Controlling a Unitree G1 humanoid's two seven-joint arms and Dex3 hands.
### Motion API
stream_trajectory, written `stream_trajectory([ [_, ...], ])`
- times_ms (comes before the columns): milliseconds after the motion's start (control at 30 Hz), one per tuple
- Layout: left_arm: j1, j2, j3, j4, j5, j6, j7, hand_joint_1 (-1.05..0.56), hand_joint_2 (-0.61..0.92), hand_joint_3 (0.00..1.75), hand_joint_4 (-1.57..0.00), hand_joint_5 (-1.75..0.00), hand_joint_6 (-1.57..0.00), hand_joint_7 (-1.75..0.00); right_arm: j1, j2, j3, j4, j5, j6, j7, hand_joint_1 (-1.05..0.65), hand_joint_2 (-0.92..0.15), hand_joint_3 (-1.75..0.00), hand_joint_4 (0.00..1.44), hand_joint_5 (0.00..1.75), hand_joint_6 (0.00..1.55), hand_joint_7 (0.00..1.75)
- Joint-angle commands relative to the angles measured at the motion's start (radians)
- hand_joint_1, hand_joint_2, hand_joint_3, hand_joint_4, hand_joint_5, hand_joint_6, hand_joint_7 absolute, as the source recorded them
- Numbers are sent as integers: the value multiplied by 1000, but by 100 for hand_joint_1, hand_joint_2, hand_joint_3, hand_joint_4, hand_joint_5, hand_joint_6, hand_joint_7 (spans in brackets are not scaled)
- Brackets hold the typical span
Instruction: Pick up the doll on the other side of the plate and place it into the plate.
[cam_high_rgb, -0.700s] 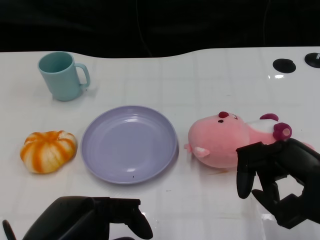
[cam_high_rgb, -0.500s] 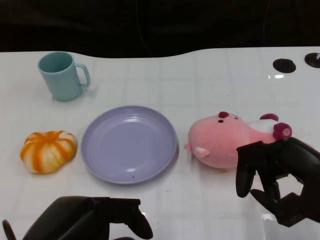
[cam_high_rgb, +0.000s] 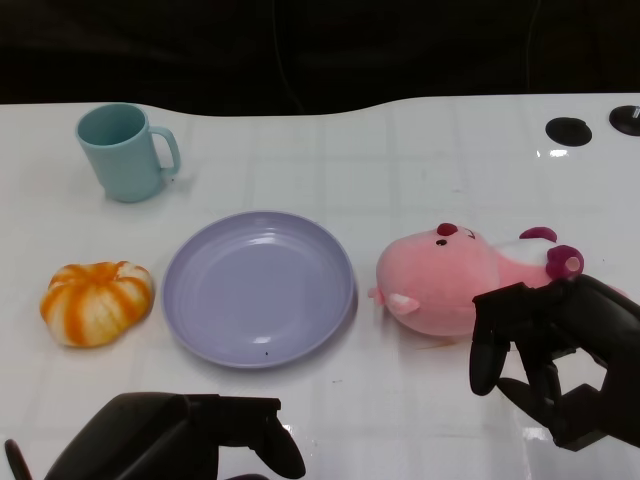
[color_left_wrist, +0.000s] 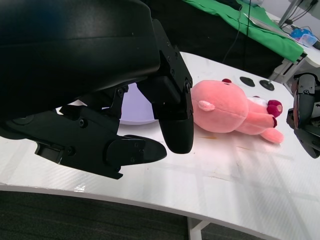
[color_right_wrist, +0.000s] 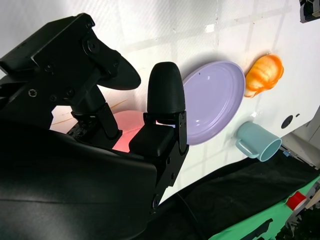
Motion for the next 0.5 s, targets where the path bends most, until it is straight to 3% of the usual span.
stream_trajectory([
  [33, 2, 10, 12, -3, -4, -2, -14, -22, 92, 41, -62, -163, -70, -91, -9, -17, -3, -10, 1, 1, 7, -7, -43, -117, 89, 171, 84, 129],
  [333, 2, 10, 10, -4, 0, -2, -12, -21, 92, 40, -62, -165, -71, -91, -5, 9, -24, -10, 22, 13, -14, -10, -47, -117, 85, 164, 82, 129],
  [500, 3, 11, 11, -2, -1, -2, -13, -22, 92, 40, -62, -166, -71, -91, -12, 17, -35, -22, 9, 45, -46, -12, -56, -97, 75, 142, 70, 117],
])
